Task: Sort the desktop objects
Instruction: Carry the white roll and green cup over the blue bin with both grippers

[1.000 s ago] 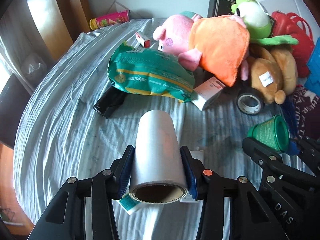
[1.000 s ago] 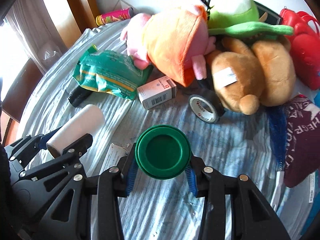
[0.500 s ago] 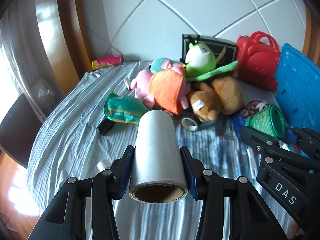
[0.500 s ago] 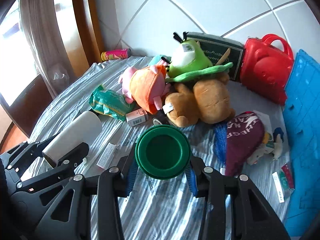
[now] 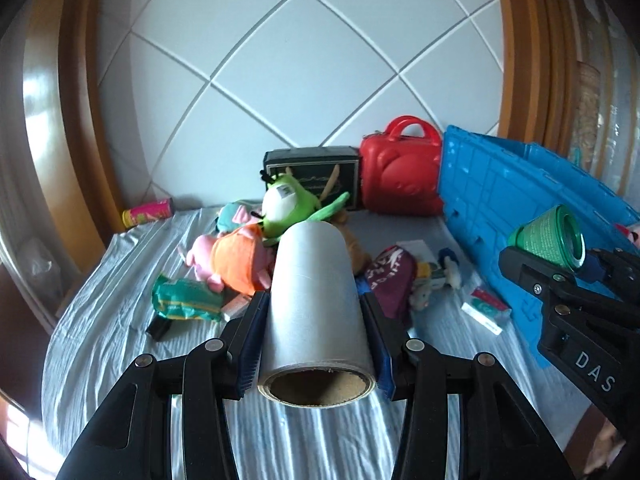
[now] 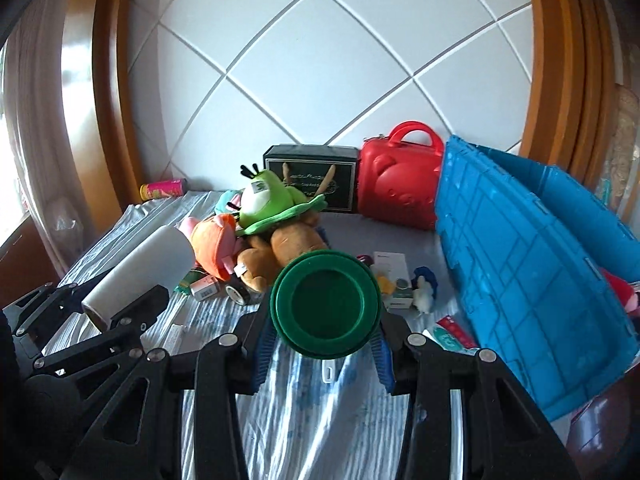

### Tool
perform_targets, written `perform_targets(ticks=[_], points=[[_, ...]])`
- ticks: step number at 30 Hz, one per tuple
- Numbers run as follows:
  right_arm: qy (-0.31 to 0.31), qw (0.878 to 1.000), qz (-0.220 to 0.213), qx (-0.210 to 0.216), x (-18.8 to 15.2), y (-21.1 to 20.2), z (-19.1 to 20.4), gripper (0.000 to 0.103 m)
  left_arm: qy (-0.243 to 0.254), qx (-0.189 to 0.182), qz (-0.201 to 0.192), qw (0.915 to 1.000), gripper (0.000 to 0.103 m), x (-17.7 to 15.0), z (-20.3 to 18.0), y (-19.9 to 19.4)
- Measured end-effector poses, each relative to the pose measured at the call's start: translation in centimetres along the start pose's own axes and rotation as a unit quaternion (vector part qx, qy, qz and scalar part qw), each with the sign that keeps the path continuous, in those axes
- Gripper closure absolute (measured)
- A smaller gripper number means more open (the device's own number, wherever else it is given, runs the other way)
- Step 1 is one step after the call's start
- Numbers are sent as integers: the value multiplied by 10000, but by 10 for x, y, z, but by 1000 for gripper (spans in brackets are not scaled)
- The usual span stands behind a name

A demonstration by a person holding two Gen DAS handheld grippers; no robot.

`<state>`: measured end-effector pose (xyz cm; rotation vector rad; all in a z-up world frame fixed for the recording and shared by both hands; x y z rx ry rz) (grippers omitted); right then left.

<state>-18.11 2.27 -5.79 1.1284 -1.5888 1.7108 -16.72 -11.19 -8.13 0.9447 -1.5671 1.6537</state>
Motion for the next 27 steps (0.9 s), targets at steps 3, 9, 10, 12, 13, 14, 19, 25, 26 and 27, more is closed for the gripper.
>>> perform_targets(ticks=[3,9,10,12,13,14,19,25,26,27], points=[[91,9997,-186,-144,9,-23,-26,62,103,-143,-136,9998,58,11,-26,-10],[331,9970,-604,-364,22,-56,-108,62,277,-377,-595,9971,58,44,-106,-29],[369,9961,-679,-426,23,-61,-128,62,283,-390,-687,9965,58,50,-122,-31],[411,9944,-822,-530,23,-70,-170,62,277,-429,-892,9947,58,65,-161,-35],[414,9937,-867,-581,24,-73,-193,62,267,-437,-975,9939,58,72,-183,-36],[414,9930,-906,-632,25,-75,-215,62,257,-444,-1058,9931,58,80,-205,-38],[463,9907,-878,-928,23,-80,-332,62,366,-597,-1107,9914,58,106,-316,-32],[593,9918,-614,-952,9,-68,-419,62,637,-782,-669,9927,58,106,-417,-5],[616,9921,-551,-941,6,-62,-427,62,706,-779,-583,9927,58,103,-429,1],[641,9927,-469,-905,2,-55,-435,62,745,-797,-498,9928,58,99,-439,7]])
Point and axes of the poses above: each gripper's, at about its wrist camera, not at the fingertips, and y roughly the way its jaws point, z to its left, x to its top, the point moved 6 cm from there along y, roughly the way its jaws point, and after that the axes turned 3 degrees about -z, right-handed, at the moved point
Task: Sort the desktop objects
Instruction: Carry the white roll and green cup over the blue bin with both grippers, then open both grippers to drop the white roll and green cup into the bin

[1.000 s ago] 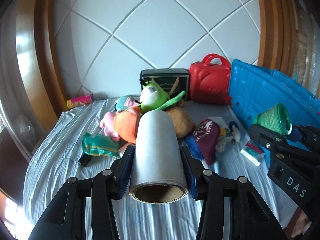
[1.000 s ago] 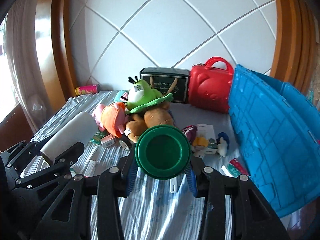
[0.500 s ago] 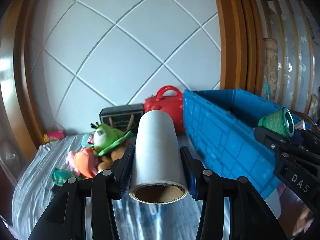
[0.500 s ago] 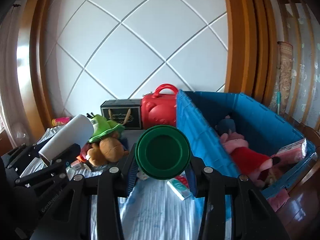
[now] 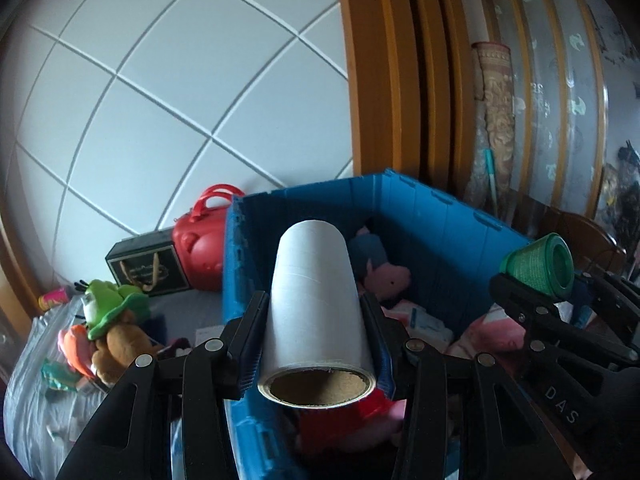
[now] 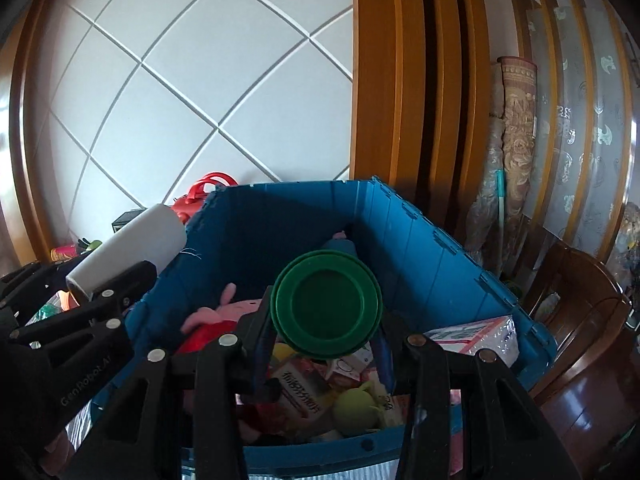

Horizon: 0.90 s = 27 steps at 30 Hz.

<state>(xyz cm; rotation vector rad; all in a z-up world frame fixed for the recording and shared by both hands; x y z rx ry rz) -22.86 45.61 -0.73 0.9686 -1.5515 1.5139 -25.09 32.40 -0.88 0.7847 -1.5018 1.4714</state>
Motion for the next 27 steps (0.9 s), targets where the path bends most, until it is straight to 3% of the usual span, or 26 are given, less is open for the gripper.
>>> perform_targets(ticks=[7,9,13,15,17,18,20,24,27], points=[[22,9986,494,189,-30,50,-24,62,-37,96,542,9985,58,-18,-26,44],[32,9983,554,202,-36,58,-28,62,-104,-25,563,9984,58,-16,-30,47],[-12,9986,512,118,-38,69,-36,62,-12,94,567,9983,57,-15,-35,52],[2,9987,509,81,-38,75,-38,62,-62,95,591,9982,49,-16,-34,53],[-4,9987,501,14,-38,80,-39,62,-161,74,549,9983,28,-14,-31,52],[-33,9987,505,-16,-39,82,-38,61,-210,63,529,9984,25,-14,-29,51],[-115,9987,484,-79,-39,84,-35,56,-252,15,499,9984,22,-14,-28,51],[45,9993,370,-16,-35,81,-38,35,-339,-60,551,9979,22,-13,-26,53],[93,9994,333,-58,-32,81,-41,25,-479,-96,555,9973,22,-14,-22,53]])
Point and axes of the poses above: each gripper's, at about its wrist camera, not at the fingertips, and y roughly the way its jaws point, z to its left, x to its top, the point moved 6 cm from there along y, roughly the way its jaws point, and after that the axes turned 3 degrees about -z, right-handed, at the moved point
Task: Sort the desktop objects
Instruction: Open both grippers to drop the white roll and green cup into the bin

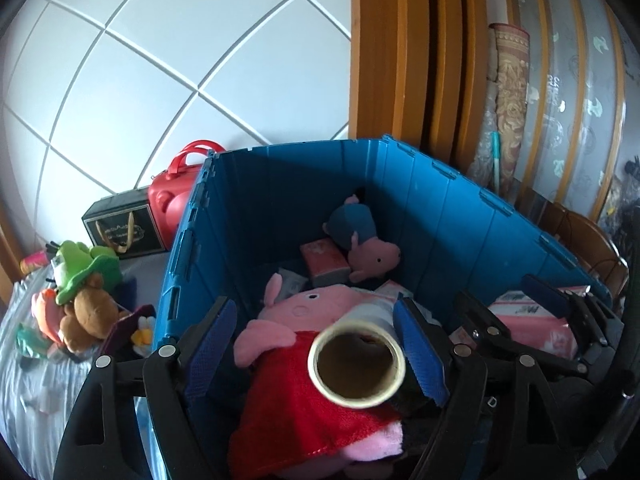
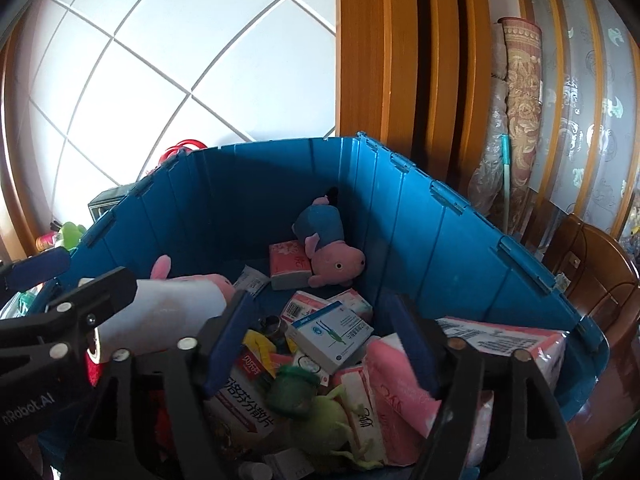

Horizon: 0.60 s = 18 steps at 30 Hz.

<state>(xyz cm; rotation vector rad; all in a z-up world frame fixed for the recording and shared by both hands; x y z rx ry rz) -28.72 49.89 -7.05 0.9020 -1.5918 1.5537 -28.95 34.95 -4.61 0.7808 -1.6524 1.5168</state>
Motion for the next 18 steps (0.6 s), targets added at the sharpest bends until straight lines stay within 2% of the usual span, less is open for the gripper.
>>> perform_targets(ticks=[5,9,12,18], points=[[27,10000,-5,-52,1,-2,-2,23,-98,-9,-33,9999,22,0,3,-1],[7,9999,-27,-127,2,-6,-4,4,5,51,-130,9999,22,0,1,-4],[-34,9998,-83,-187,4,-14,-5,4,137,155,-264,9994,21,1,-1,-9],[-68,9993,-161,-331,4,-31,-9,0,39,192,-330,9993,21,-1,8,-25]])
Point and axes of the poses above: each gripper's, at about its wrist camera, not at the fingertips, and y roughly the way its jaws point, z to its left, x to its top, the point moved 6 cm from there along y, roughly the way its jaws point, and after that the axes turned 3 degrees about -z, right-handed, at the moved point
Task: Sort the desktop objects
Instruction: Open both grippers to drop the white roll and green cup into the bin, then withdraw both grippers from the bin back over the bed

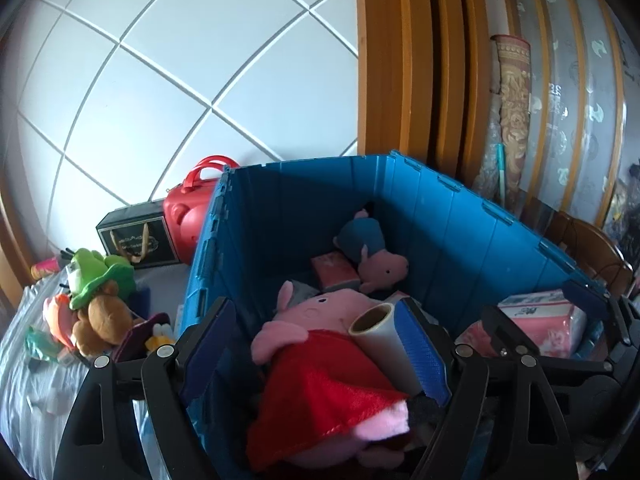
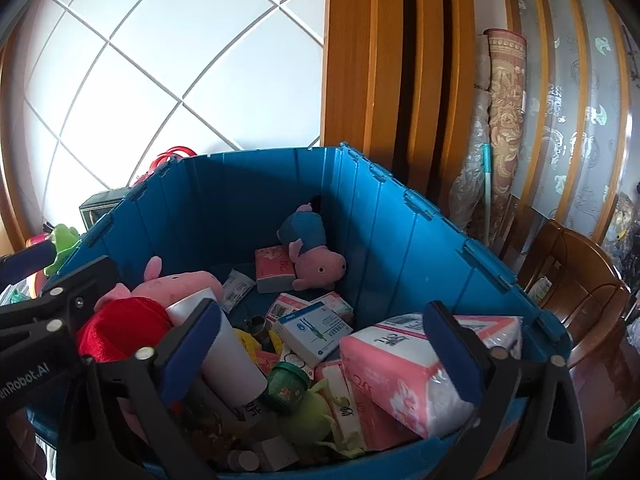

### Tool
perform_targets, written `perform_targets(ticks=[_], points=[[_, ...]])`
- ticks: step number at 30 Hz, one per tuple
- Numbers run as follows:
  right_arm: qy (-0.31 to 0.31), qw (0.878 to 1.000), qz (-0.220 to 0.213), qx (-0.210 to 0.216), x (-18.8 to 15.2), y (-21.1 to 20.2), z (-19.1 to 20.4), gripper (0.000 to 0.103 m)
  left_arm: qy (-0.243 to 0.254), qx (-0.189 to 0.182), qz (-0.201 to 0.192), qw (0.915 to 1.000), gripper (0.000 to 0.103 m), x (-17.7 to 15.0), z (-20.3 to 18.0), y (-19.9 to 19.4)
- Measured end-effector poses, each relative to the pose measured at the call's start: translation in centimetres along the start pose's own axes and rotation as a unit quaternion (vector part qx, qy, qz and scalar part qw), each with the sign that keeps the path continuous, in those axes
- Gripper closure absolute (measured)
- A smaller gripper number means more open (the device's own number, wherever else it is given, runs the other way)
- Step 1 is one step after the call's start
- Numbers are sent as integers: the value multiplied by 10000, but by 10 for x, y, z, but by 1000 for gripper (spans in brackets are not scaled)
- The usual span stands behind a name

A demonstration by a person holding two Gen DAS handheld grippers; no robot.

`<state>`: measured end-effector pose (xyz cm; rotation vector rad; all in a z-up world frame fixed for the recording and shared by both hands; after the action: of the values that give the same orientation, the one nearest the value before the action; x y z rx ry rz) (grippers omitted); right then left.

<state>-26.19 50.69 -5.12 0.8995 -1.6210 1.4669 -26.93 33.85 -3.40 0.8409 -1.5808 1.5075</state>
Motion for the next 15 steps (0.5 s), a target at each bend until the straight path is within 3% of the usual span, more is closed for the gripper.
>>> perform_targets(ticks=[15], points=[[-14,9999,-19,-166,-8,-46,-4,0,33,-89,-8,10000,20,-16,8,-49]])
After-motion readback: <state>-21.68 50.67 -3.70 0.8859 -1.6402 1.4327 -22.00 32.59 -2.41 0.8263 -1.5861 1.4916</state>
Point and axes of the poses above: each gripper's, at about its wrist camera, not at the fingertips, and y roughly the way its jaws point, z to its left, x to its top, the point moved 6 cm from there along y, roughly the way its jaws point, and after that the axes turned 3 degrees about -z, right-handed, at the moved point
